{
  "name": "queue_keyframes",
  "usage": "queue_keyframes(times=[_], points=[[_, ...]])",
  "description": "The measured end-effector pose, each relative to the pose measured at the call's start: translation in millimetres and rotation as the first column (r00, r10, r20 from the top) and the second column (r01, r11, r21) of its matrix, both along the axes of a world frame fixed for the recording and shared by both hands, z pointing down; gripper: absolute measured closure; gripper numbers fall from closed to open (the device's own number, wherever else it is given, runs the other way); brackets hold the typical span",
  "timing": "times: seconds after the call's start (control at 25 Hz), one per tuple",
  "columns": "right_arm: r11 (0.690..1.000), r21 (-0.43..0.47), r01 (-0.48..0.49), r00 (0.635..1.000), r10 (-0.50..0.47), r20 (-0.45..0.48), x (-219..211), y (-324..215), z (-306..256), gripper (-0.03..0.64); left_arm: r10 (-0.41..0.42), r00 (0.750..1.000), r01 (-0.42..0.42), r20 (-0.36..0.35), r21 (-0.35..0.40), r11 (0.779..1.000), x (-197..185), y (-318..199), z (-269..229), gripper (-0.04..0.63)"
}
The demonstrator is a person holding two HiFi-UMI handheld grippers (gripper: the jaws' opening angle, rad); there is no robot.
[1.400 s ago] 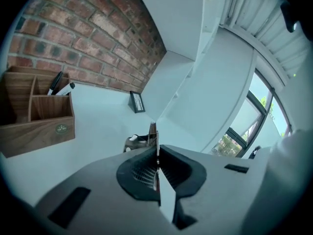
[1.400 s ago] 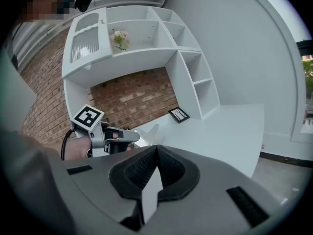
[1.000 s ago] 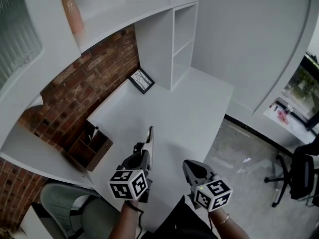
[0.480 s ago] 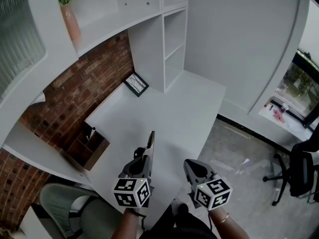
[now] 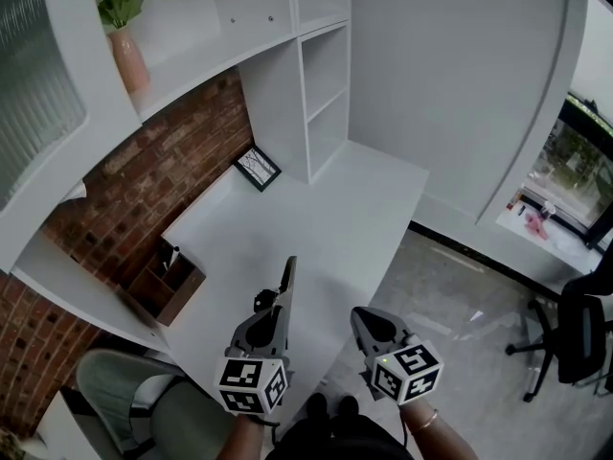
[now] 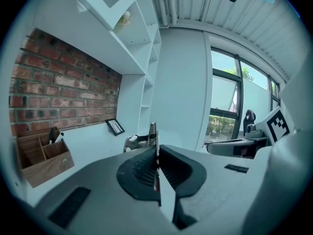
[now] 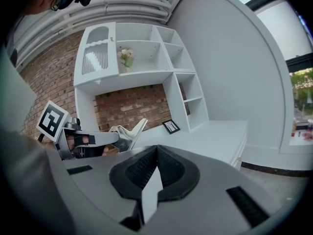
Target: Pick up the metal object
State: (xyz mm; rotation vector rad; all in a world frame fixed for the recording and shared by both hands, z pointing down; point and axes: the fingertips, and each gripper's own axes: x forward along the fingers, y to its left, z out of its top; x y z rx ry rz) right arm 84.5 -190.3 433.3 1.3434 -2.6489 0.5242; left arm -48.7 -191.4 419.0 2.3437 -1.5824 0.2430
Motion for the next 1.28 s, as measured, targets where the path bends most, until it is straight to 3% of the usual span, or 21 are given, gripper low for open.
queue_keyframes(times=[0.36, 0.64, 1.28], points=[[0.999, 0.042, -0.026, 0.999, 0.027, -0.032, 22, -7, -10, 0.612, -0.025, 1.000, 0.025, 0.018, 0.016, 1.000, 12, 5, -4, 0.586], [0.997, 0.047, -0.059, 0.998, 0.059, -0.001, 31, -10, -16, 0.612, -0.036, 0.999, 0.036, 0.041, 0.018, 0.999, 16, 5, -6, 0.586], [0.993, 0.086, -0.077, 0.997, 0.078, -0.011, 58, -8, -25, 0.613, -0.054, 0.998, 0.052, 0.025, 0.041, 0.998, 34, 5, -15, 0.586]])
